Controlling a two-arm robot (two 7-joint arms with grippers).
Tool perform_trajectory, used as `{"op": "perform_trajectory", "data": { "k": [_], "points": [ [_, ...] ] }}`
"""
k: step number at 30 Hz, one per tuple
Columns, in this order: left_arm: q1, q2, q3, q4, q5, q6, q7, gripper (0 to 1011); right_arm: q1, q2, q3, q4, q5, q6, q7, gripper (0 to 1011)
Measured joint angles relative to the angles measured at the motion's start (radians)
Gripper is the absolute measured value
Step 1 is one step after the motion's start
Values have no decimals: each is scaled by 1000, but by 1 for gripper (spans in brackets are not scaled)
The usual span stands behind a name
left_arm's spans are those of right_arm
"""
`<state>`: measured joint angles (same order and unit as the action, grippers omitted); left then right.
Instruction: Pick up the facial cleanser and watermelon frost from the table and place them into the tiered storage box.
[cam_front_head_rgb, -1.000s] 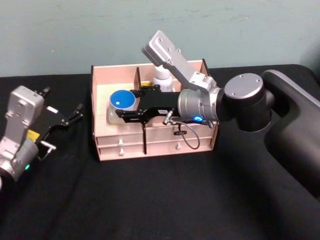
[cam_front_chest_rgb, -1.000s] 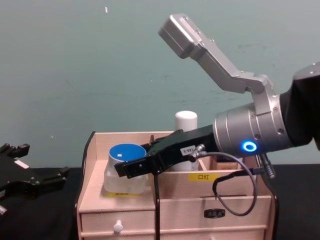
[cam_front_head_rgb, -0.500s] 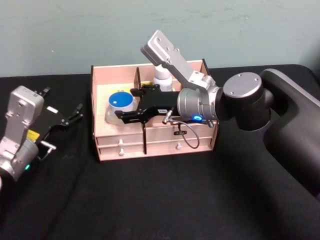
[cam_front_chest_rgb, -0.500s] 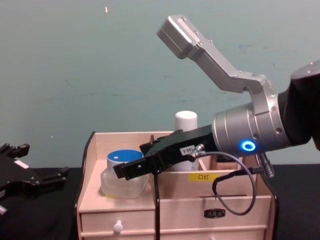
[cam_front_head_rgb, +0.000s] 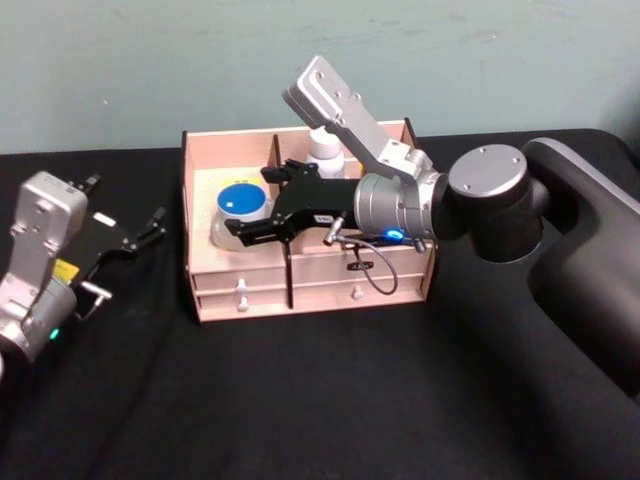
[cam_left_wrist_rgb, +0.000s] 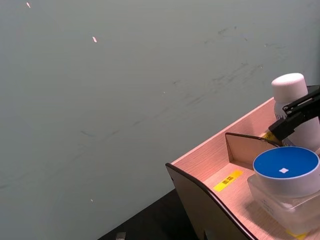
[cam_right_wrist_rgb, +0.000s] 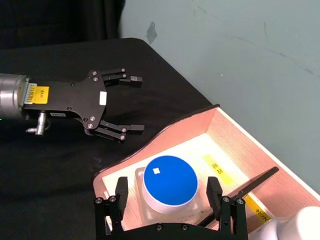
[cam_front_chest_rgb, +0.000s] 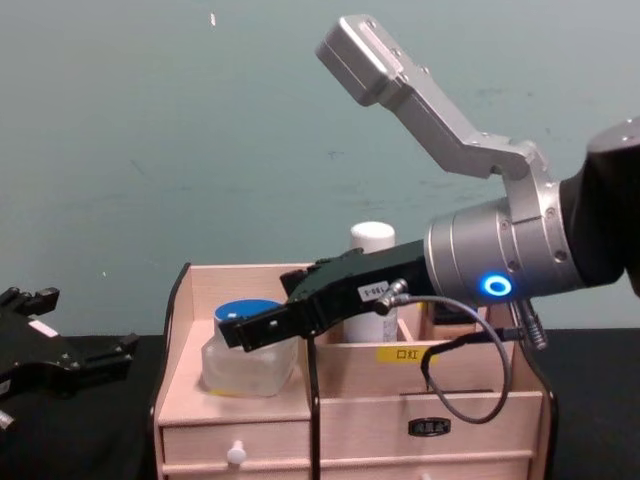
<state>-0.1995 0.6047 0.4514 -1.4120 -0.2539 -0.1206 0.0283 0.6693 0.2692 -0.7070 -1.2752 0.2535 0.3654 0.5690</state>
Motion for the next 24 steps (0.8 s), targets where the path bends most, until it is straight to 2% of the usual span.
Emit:
{"op": "perform_trajectory", "data": {
  "k": [8,24],
  "points": [
    [0,0,0,0,0,0,0,1010,-18,12,9,-42,0,-12,2,1002],
    [0,0,0,0,0,0,0,1009,-79,68,32,-222,30,-12,-11,1002]
  ]
}}
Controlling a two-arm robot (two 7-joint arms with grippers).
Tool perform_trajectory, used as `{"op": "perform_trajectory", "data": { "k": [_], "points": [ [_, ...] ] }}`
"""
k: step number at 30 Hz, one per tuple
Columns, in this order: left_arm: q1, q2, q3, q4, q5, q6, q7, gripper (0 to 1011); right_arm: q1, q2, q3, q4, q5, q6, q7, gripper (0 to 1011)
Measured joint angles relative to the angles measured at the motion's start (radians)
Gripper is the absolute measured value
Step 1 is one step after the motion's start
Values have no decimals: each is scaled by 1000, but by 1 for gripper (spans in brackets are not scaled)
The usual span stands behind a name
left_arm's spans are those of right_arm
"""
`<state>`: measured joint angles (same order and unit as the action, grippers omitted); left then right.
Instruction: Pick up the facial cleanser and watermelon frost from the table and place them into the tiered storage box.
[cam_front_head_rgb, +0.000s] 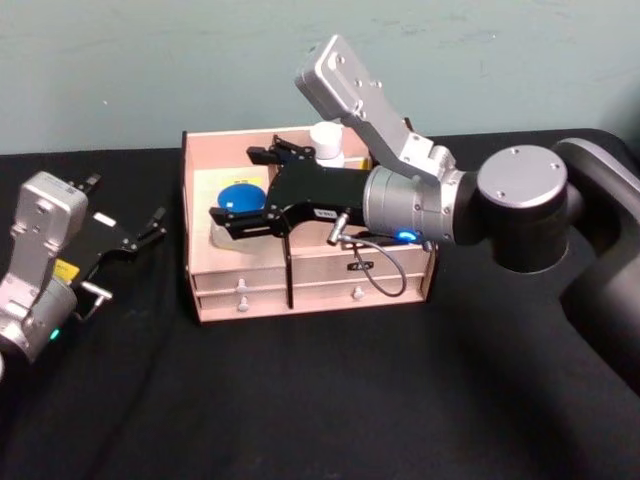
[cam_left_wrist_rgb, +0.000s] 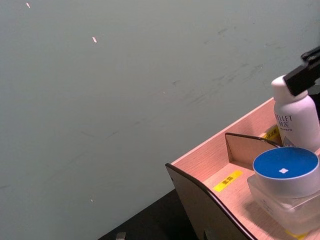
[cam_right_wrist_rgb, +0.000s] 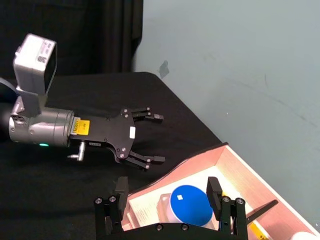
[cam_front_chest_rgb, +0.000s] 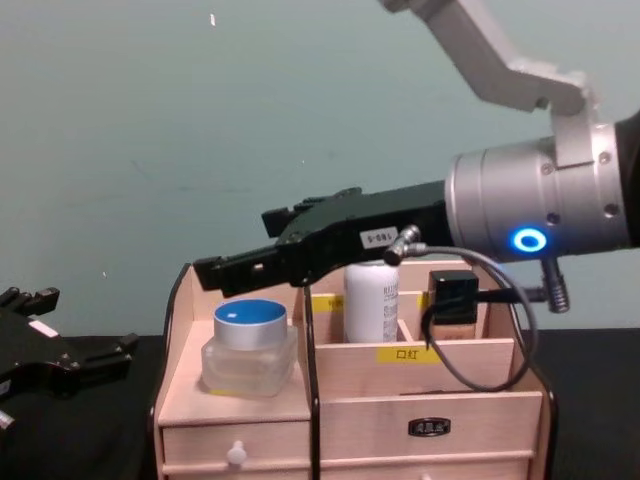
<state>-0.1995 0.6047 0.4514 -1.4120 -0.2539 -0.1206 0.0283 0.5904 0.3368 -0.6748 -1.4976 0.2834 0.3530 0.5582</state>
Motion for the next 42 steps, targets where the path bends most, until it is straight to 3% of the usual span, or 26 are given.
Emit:
{"op": "perform_trajectory", "data": {
  "k": [13,30,42],
  "points": [
    [0,0,0,0,0,0,0,1009,-92,61,71,-106,10,-32,-89,1002],
    [0,0,0,0,0,0,0,1010,-293,144,271,-217,-23,-95,-253,1002],
    [0,0,0,0,0,0,0,1010,-402,140,389,-218,-57,-127,-372,1002]
  ]
}}
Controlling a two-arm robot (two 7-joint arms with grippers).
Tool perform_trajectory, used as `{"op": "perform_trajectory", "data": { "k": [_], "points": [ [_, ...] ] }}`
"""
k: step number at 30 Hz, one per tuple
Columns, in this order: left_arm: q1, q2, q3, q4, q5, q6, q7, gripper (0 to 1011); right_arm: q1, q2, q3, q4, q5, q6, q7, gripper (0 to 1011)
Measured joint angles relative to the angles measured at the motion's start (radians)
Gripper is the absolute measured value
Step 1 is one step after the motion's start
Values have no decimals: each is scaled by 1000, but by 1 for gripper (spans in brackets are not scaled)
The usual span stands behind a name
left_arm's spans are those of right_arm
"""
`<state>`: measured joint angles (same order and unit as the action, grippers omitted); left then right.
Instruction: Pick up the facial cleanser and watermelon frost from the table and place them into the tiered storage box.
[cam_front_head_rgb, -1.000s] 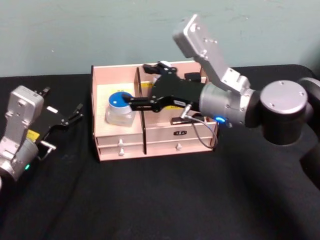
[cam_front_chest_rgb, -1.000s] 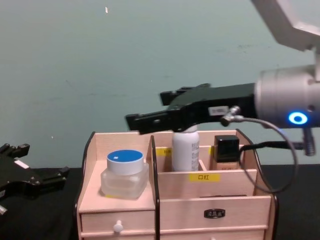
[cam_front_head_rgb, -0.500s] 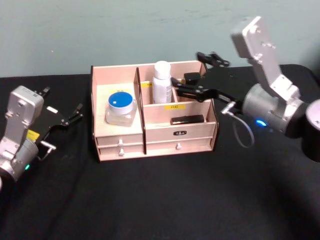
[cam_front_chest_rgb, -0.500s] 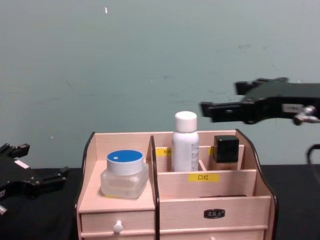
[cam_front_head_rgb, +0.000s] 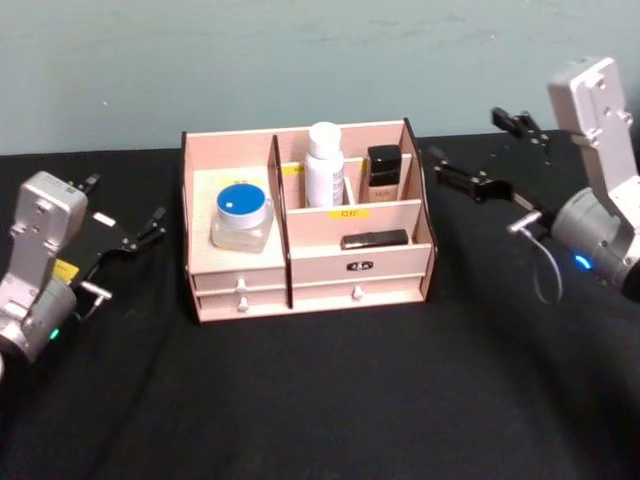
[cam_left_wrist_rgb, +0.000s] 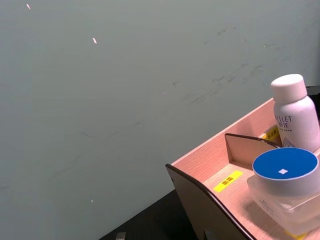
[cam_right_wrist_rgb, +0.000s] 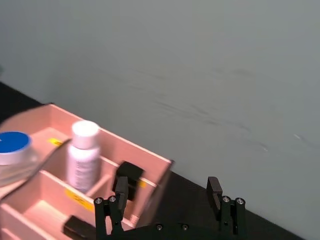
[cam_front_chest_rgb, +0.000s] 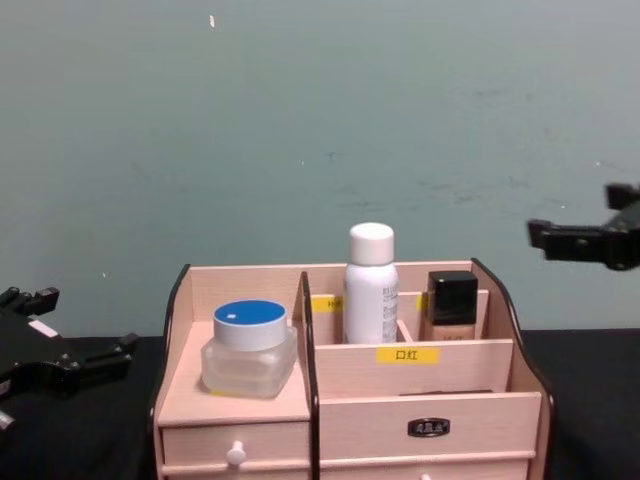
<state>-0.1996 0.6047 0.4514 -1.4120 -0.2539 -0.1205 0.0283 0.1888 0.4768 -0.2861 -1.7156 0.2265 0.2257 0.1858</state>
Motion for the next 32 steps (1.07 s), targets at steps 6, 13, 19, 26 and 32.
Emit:
{"op": "perform_trajectory", "data": {
  "k": [6,13,19,26,32],
  "points": [
    [0,0,0,0,0,0,0,1010,-15,-25,32,49,-22,-13,-43,1002],
    [0,0,0,0,0,0,0,1010,7,-64,51,150,-50,-40,-75,1002],
    [0,0,0,0,0,0,0,1010,9,-69,53,163,-56,-45,-79,1002],
    [0,0,0,0,0,0,0,1010,9,-67,50,156,-54,-43,-77,1002],
    [0,0,0,0,0,0,0,1010,9,-65,49,153,-52,-41,-74,1002]
  ]
}}
